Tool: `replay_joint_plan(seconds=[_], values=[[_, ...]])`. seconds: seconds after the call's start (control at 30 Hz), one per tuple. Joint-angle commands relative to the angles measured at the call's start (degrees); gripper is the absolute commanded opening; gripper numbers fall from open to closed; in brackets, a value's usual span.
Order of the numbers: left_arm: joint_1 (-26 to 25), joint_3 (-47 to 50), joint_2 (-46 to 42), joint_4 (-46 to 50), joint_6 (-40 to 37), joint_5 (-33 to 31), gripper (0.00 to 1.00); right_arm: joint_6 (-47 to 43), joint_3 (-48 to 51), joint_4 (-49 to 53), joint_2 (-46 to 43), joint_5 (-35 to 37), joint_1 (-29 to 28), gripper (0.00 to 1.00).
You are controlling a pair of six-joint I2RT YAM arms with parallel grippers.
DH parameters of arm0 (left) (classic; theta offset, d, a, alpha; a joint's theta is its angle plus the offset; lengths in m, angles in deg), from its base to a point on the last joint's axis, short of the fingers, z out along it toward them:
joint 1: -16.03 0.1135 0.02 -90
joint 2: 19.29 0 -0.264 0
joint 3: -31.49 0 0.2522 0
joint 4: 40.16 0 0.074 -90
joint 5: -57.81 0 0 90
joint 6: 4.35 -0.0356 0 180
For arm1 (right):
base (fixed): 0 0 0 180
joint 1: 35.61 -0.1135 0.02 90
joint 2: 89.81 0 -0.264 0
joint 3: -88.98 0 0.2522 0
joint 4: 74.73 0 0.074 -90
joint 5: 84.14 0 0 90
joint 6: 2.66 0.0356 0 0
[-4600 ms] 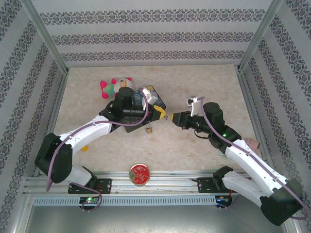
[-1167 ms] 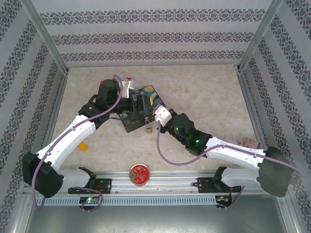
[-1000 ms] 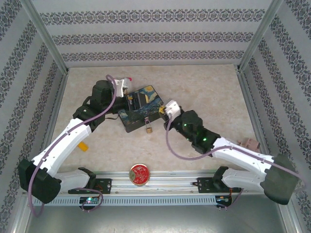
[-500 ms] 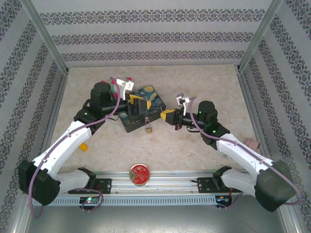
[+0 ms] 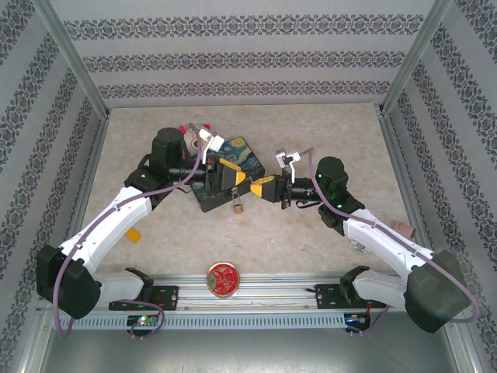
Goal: Unlock the padlock with the key
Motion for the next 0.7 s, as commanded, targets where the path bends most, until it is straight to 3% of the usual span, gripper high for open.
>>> replay_joint_plan(seconds=[0.0,0.23,0.53,0.67], values=[[-0.21,-0.14,1.09,-5.87,2.22,5.25,0.53,0.58,-1.67,-2.69,0.25,-1.73,-0.91,0.0],[-0.67,0.0,2.7,-7.43,3.4,8.1,0.4,0.49,-1.66,-2.96,-0.04,-1.41,-1.18,0.0],[-2.17,-0.07,4.15,-8.04,3.76,9.83,0.35,0.31,-1.93,-3.22,0.79,-1.41,-1.18,0.0],[-2.63,-0.24,4.79,-8.22,3.77,9.91,0.27,0.31,-2.02,-3.4,1.02,-1.5,-1.26,0.0]])
